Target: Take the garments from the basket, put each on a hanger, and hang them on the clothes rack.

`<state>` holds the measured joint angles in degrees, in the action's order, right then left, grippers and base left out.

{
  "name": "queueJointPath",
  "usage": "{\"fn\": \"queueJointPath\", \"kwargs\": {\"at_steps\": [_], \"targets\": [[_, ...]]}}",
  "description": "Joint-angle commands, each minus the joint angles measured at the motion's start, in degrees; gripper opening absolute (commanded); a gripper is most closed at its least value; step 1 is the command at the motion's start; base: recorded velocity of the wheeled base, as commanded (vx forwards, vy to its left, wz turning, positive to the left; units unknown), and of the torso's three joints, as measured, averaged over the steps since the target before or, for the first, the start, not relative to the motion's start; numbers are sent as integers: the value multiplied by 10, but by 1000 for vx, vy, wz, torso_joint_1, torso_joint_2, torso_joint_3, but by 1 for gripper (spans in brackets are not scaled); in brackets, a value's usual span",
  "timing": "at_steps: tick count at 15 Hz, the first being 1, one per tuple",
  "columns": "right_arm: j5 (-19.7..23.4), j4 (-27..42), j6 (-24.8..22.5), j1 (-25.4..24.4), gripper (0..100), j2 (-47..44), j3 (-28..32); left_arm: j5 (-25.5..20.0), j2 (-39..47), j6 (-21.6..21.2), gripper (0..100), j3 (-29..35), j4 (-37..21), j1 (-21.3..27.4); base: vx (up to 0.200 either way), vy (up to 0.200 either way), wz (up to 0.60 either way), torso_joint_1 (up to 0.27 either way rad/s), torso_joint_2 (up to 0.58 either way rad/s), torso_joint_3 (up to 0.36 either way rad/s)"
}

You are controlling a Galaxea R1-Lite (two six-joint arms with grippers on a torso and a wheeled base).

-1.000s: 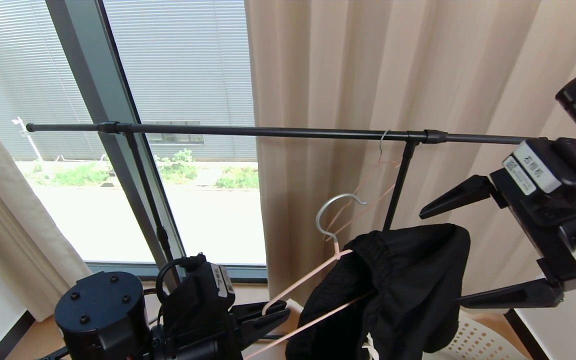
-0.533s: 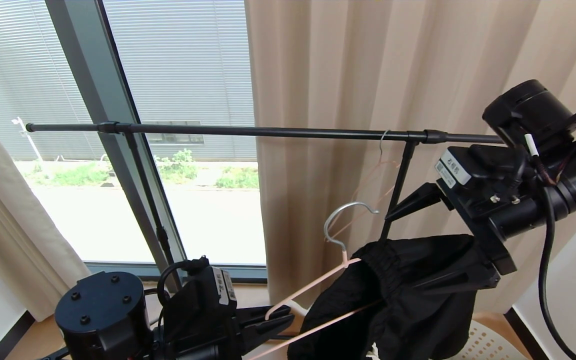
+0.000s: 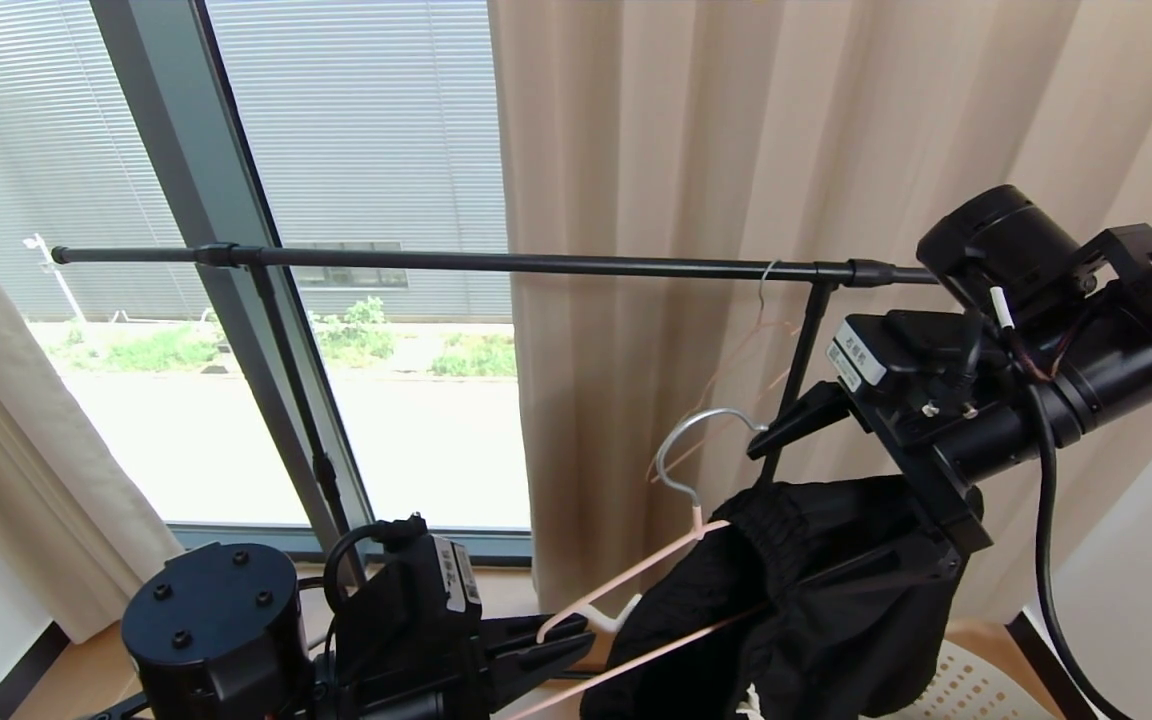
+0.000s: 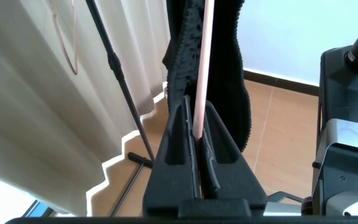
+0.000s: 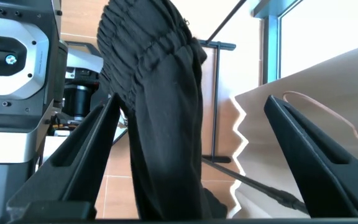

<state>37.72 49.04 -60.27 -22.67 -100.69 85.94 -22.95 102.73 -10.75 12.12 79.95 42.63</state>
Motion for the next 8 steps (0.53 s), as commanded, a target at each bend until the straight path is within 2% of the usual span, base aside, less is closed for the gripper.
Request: {"fn": "queueJointPath", "kwargs": {"at_steps": [1,4,5,8], "targets": [[0,0,1,-3,100,1,0,0,3,0,0,3,0,0,0,0,0,0,0,0],[0,1,3,-11,100,3,-1,0,4,1,0,4,0,0,0,0,0,0,0,0],[0,0,5,-11,0,3,0,1,5,1,0,3,0,-1,0,0,0,0,0,0],[0,1,4,-14,0,10,3,1,7,1,0,4,0,-1,0,0,0,0,0,0]]}}
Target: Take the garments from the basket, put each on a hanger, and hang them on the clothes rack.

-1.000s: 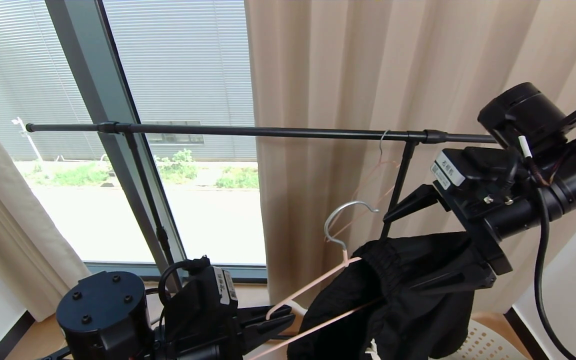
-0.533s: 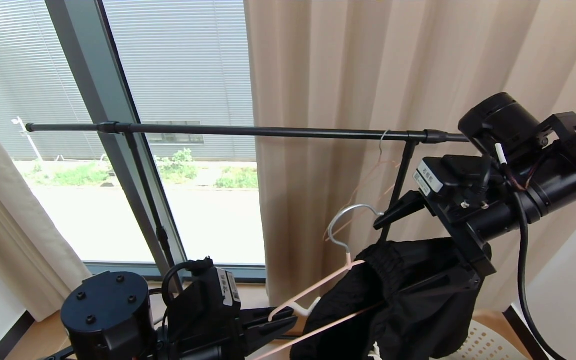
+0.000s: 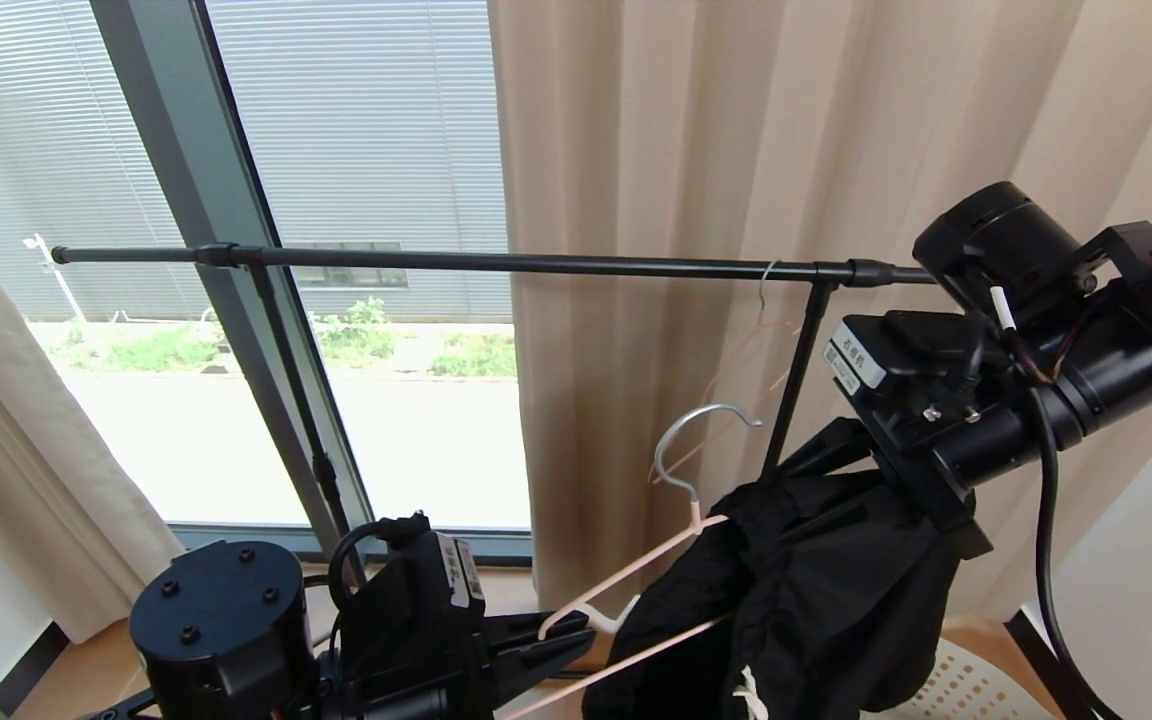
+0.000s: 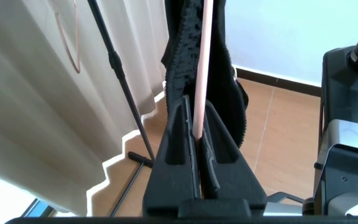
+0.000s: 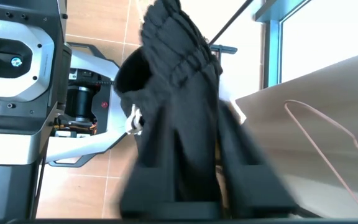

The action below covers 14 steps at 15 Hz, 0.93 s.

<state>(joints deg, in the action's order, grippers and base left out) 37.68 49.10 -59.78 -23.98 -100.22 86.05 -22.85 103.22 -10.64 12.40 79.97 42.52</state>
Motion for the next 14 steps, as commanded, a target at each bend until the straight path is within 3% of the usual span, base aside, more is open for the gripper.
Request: {"fn": "queueJointPath", "kwargs": {"at_steps": [1,9,10,14], "targets": [[0,0,-1,-1,0,7,2,0,3,1,0,2,0,0,0,0,0,0,0,0],[-1,2,-1,-2,0,11,-2,-1,17,-2,0,4,27,-2,0,0,0,0,0,0],[-1,3,-1,-2,0,13,-3,0,20,-1,100,3,28,-2,0,0,0,0,0,0],[-2,5,-1,-2,0,21,-4,2,15,2,100,-5,34,-17,0,0,0,0,0,0]]}}
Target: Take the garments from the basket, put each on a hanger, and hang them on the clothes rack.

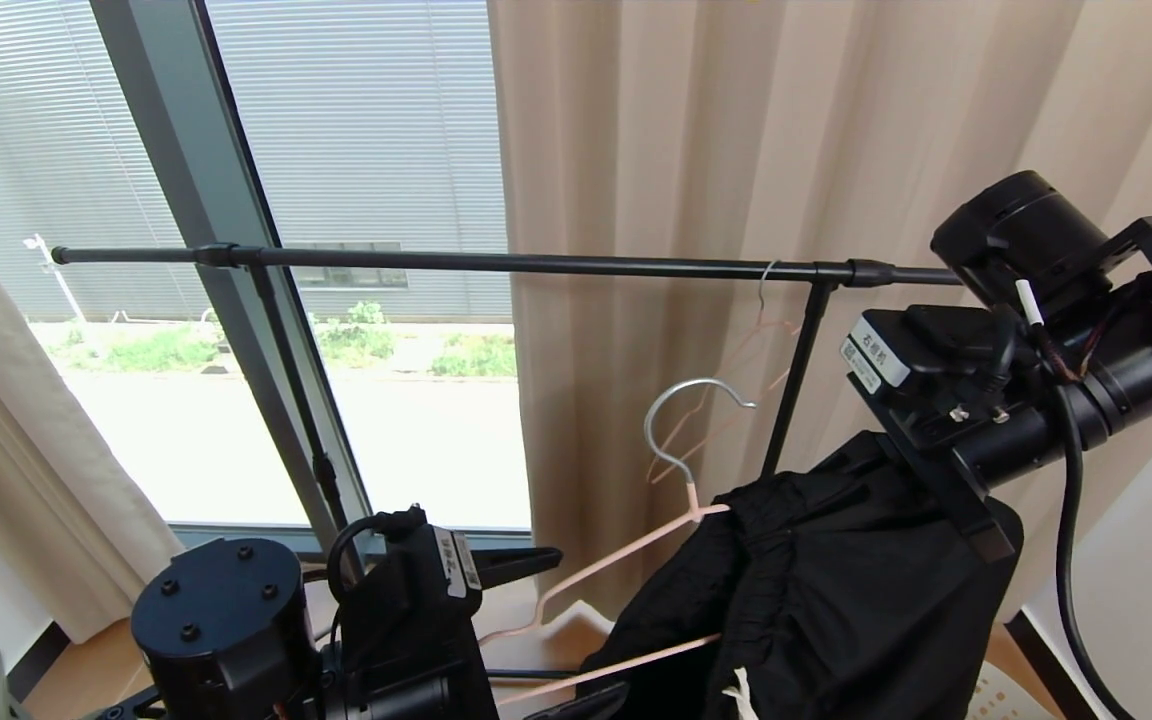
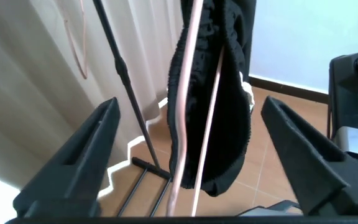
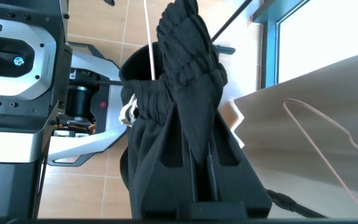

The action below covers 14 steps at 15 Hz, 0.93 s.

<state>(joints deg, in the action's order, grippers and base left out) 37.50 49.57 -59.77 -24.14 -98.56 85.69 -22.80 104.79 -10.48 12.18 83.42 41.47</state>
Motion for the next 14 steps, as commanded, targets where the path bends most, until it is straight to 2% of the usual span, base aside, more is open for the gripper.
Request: {"fn": "queueJointPath", "kwargs": {"at_steps": [1,4,11,13,14], "targets": [[0,-3,0,0,0,5,0,1,0,1,100,-8,16,-17,0,0,0,0,0,0],[-1,-3,0,1,0,5,0,1,1,6,100,-30,66,-49,0,0,0,0,0,0],[-2,-5,4,34,0,14,21,28,-46,18,100,-92,66,-95,0,0,0,0,0,0],[-26,-5,19,40,0,15,30,55,-56,60,100,-99,66,-101,0,0,0,0,0,0],[-56,-6,33,40,0,15,39,75,-55,83,100,-99,66,-101,0,0,0,0,0,0]]}}
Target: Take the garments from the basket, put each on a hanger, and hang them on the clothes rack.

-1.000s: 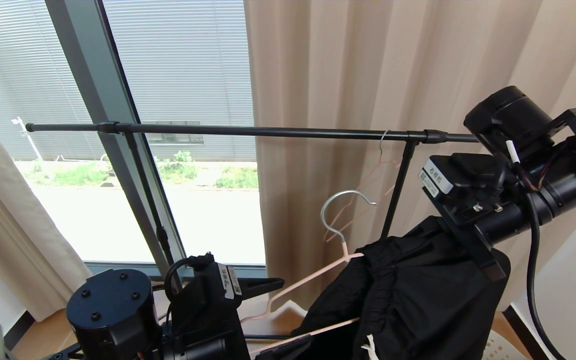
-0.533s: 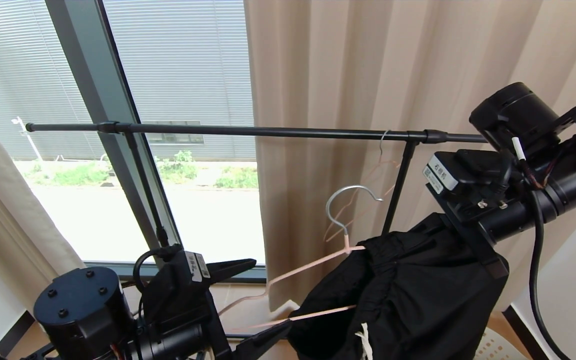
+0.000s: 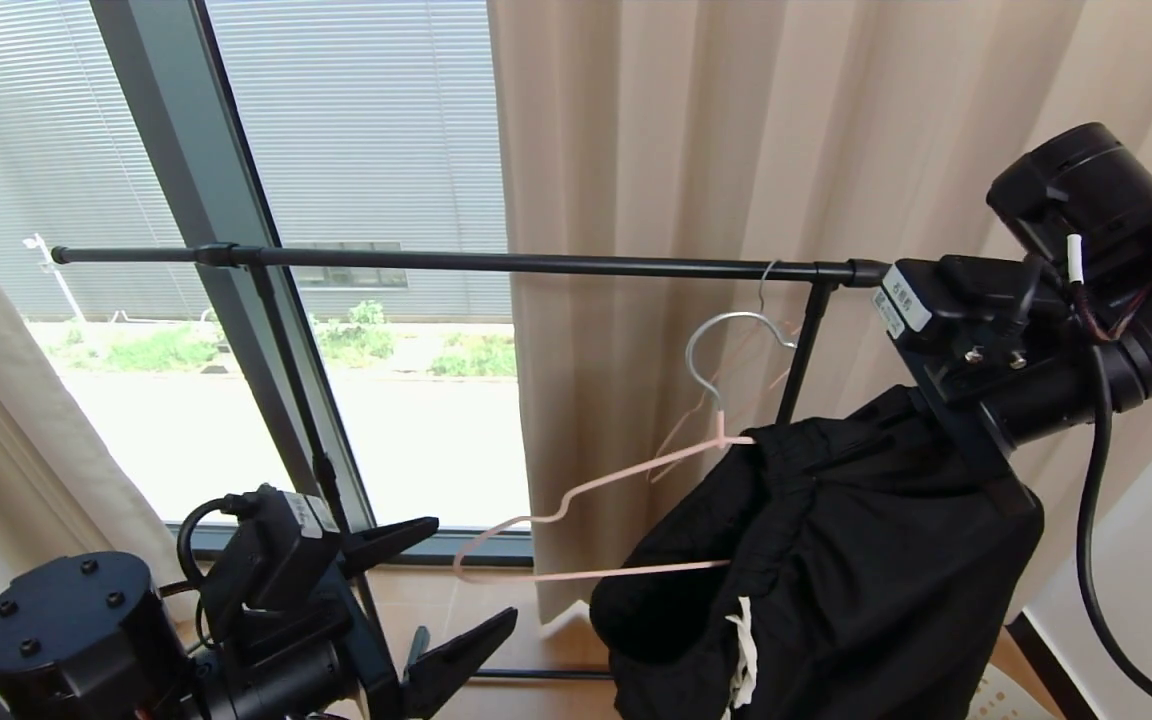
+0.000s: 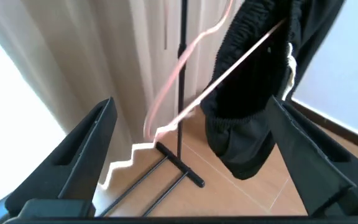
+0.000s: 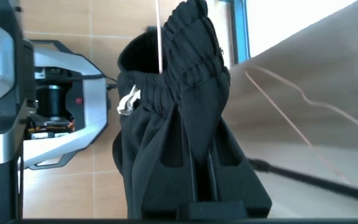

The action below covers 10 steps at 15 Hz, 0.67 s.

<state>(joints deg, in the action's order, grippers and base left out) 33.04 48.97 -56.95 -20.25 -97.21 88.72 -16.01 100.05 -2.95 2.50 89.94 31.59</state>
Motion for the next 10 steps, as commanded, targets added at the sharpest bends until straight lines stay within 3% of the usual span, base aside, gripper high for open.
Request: {"fn": "queueJointPath", "kwargs": {"at_steps": [1,2,3,4,7,8,10], "targets": [[-46,-1,32,-3,0,2,26,27,-1,33,100,1,1,1,0,0,0,0,0,0],[-61,-1,54,-8,0,2,36,35,1,56,100,8,-4,2,0,0,0,0,0,0],[-87,-1,84,-16,0,3,51,43,1,104,100,27,-50,8,0,0,0,0,0,0],[-113,-7,90,-16,0,11,52,44,1,152,100,43,-88,23,0,0,0,0,0,0],[-138,-31,91,-18,0,26,41,44,14,234,100,102,-169,53,0,0,0,0,0,0],[-150,-70,91,-33,0,44,19,44,15,283,100,189,-303,63,0,0,0,0,0,0],[-181,-110,92,-37,0,60,-14,45,17,330,100,289,-438,66,0,0,0,0,0,0]]}}
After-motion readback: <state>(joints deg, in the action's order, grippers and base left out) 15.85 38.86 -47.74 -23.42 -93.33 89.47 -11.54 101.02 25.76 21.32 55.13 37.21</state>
